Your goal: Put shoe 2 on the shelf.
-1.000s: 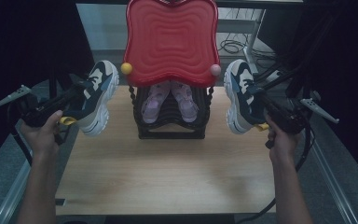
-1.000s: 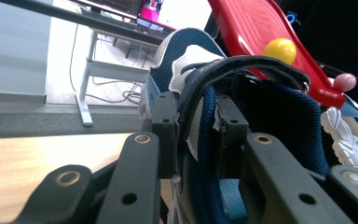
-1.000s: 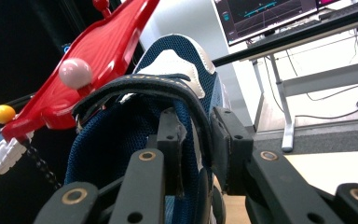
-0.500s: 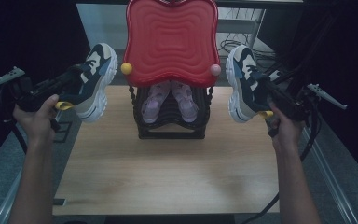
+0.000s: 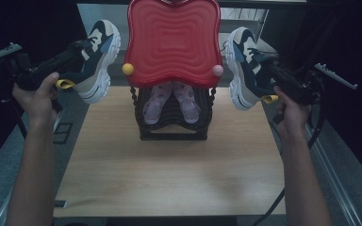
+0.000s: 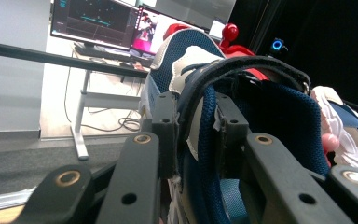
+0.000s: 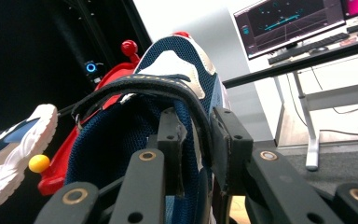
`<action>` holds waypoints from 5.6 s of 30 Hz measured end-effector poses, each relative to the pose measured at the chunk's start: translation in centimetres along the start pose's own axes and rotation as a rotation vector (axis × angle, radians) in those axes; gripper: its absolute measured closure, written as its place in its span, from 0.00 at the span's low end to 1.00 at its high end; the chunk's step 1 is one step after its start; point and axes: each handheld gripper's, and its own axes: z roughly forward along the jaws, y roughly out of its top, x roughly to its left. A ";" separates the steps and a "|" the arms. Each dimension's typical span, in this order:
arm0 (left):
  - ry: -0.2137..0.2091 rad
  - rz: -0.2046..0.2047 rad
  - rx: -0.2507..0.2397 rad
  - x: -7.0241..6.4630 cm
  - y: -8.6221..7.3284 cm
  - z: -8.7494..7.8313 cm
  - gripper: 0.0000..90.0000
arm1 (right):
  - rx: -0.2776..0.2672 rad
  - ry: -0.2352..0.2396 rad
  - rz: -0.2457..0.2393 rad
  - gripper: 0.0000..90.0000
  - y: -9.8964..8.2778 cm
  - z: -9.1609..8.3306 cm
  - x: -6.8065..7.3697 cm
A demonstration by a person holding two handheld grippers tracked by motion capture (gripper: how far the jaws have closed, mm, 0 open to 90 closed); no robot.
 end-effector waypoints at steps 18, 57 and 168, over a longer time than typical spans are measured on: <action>-0.017 0.025 -0.003 -3.4 5.4 5.0 0.82 | 0.026 0.058 -0.059 0.82 6.2 4.6 5.5; -0.007 0.152 0.086 -8.5 4.8 14.6 0.81 | 0.129 -0.013 -0.164 0.81 5.6 14.1 9.7; -0.062 0.046 0.284 -3.1 -20.0 1.9 0.42 | 0.201 0.032 -0.052 0.45 -17.6 -0.1 -0.7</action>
